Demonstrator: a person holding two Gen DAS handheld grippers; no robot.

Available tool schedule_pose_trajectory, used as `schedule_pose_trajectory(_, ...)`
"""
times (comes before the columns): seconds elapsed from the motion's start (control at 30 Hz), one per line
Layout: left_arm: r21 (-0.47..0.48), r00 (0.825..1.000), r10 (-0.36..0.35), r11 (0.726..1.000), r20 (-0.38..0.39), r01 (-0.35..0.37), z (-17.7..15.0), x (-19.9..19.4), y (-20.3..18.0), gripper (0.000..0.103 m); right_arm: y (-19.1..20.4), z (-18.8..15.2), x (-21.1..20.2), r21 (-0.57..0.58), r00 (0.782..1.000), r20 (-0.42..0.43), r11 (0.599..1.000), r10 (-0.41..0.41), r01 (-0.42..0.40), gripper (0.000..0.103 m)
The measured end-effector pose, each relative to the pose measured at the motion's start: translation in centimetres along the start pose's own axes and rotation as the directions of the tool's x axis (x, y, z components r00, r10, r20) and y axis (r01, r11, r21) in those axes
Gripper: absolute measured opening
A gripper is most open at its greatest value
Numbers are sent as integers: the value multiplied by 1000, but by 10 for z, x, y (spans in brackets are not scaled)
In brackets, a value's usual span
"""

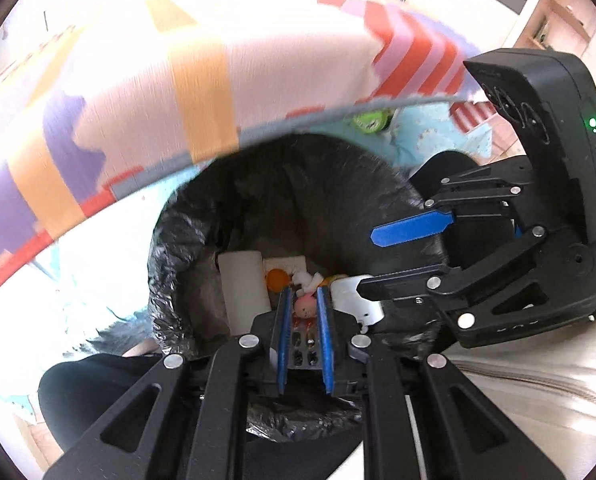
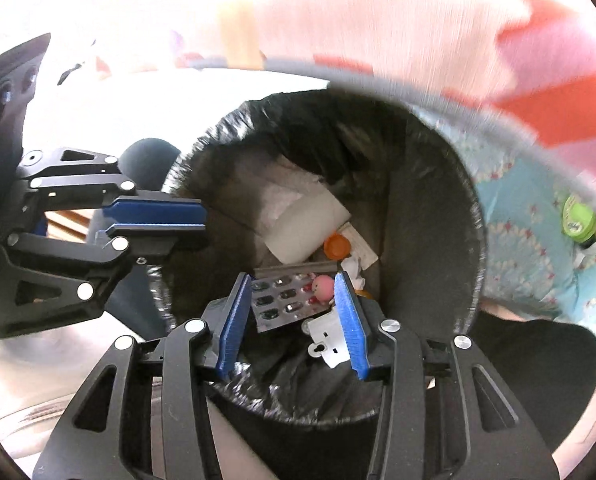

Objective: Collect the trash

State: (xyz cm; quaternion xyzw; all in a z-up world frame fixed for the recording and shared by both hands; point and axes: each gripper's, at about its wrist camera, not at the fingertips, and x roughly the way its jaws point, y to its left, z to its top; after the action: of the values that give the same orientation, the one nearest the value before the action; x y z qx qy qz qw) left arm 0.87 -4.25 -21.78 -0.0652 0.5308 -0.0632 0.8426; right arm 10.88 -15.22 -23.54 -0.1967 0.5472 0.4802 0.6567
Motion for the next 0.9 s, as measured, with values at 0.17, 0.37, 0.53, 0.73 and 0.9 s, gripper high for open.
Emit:
schedule_pose_trajectory(0.17, -5, 1000, -2, 1000, 27, 2, 5, -20, -7, 11, 11, 0, -26, -26, 999, 33, 1000, -15, 16, 44)
schedule_pose_trajectory(0.37, 3, 997, -2, 1000, 79, 2, 8, -46, -13, 57, 18, -2, -48, -50, 999, 46, 999, -13, 15, 52)
schedule_pose_trajectory(0.53, 18, 995, -9, 1000, 99, 7, 10, -67, -20, 67, 23, -5, -63, -58, 999, 41, 998, -12, 14, 60)
schedule_pose_trajectory(0.73, 10, 992, -53, 999, 114, 52, 9, -90, -24, 82, 29, -11, -83, -61, 1000, 25, 998, -12, 14, 71)
schedule_pose_trajectory(0.9, 5, 991, -59, 998, 119, 59, 7, -99, -28, 88, 28, -12, -98, -45, 1000, 27, 999, -15, 16, 75)
